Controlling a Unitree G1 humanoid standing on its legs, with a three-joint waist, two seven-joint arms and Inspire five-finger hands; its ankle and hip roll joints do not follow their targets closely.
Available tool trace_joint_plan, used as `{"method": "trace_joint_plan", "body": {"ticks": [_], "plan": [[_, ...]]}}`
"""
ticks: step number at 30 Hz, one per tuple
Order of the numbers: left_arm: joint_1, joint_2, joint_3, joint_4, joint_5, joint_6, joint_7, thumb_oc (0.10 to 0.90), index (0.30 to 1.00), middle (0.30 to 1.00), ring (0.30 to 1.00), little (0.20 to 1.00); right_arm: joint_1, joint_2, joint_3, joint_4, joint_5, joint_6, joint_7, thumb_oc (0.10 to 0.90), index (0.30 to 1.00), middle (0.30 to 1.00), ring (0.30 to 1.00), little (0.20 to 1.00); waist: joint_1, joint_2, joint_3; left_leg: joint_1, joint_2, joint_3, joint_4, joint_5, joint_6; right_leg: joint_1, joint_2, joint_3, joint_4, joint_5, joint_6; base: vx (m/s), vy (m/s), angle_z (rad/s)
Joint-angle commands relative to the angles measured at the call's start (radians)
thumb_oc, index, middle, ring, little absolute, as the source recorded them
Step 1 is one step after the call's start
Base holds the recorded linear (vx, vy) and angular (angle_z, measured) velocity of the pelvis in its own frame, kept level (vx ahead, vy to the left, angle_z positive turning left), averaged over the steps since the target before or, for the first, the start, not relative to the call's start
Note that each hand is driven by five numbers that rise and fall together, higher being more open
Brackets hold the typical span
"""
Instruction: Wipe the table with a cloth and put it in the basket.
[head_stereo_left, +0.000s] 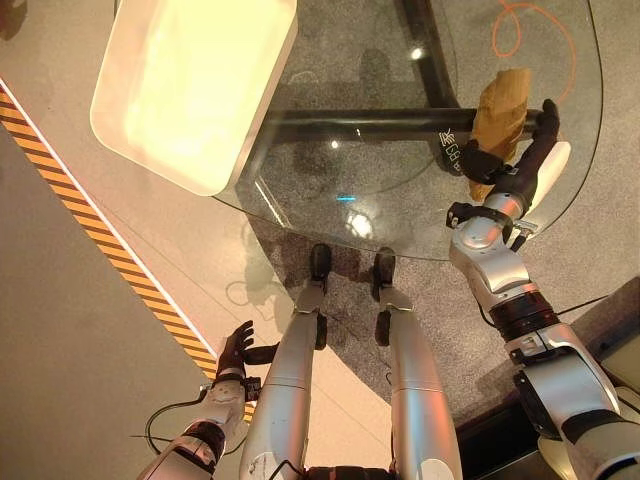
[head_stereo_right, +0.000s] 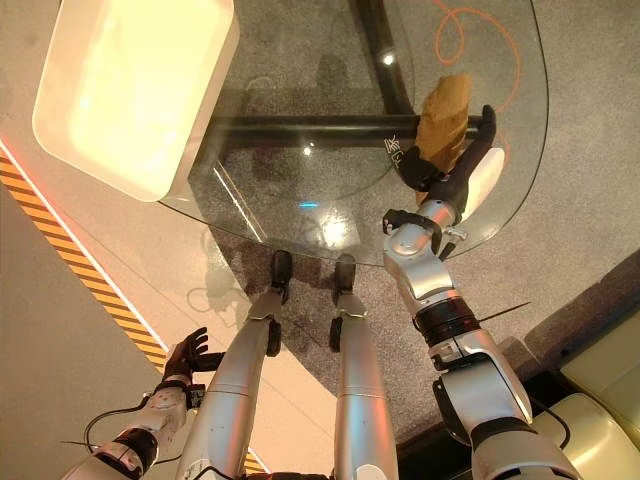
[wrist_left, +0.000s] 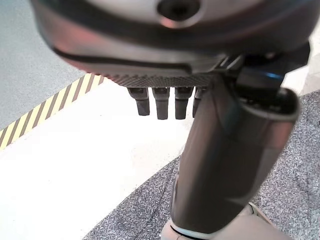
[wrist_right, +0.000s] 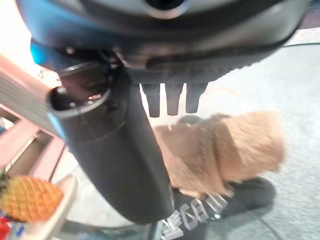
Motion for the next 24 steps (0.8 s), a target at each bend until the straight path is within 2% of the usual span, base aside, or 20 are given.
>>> {"method": "trace_joint_plan", "body": {"ticks": [1,4,9,12,18,24], "plan": [[0.074,-0.070,-0.022,0.014,-0.024,0.003,0.004,0.800,0.900,0.900,0.900,0.900,-0.011,-0.085,-0.006,-0.047,0.004,0.041,-0.048,0.800,0.900,0.900,0.900,0.900,0.007,0.022,-0.020,-0.039,-0.028,-0.035,0.108,-0.094,0.019,-0.011,0.028,-0.061,-0.074,0.071,-0.010,0.00,0.000,0.00],[0.073,-0.067,-0.026,0.002,-0.031,0.008,0.008,0.800,0.900,0.900,0.900,0.900,-0.014,-0.081,0.006,-0.022,0.064,0.088,-0.004,0.800,0.900,0.900,0.900,0.900,0.009,0.022,-0.020,-0.050,-0.029,-0.037,0.112,-0.096,0.021,-0.024,0.029,-0.062,-0.069,0.074,-0.008,0.00,0.000,0.00],[0.078,-0.062,-0.017,-0.002,-0.030,0.009,0.005,0.800,0.900,0.900,0.900,0.900,-0.010,-0.071,0.028,-0.019,0.101,0.125,0.065,0.800,0.900,0.900,0.900,0.900,0.013,0.018,-0.020,-0.045,-0.029,-0.039,0.105,-0.092,0.019,-0.017,0.031,-0.065,-0.076,0.074,-0.009,0.00,0.000,0.00],[0.084,-0.061,-0.014,-0.003,-0.030,0.006,0.002,0.800,0.900,0.900,0.900,0.900,0.001,-0.060,0.035,-0.033,0.125,0.141,0.062,0.800,0.900,0.900,0.900,0.900,0.013,0.014,-0.020,-0.039,-0.029,-0.038,0.101,-0.091,0.018,-0.011,0.031,-0.067,-0.080,0.075,-0.009,0.00,0.000,0.00],[0.083,-0.056,-0.013,-0.005,-0.036,-0.006,-0.002,0.800,0.900,0.900,0.900,0.900,0.053,-0.025,0.034,-0.027,0.170,0.125,0.032,0.800,0.900,0.900,0.900,0.900,0.010,0.003,-0.020,-0.028,-0.029,-0.038,0.098,-0.092,0.017,0.003,0.034,-0.069,-0.084,0.077,-0.008,0.00,0.000,0.00],[0.080,-0.057,-0.023,-0.003,-0.039,-0.005,0.003,0.800,0.900,0.900,0.900,0.900,0.058,-0.015,0.020,0.000,0.171,0.066,0.030,0.800,0.900,0.900,0.900,0.900,0.009,0.005,-0.020,-0.037,-0.032,-0.044,0.099,-0.095,0.019,-0.009,0.036,-0.066,-0.083,0.083,-0.003,0.00,0.000,0.00]]}}
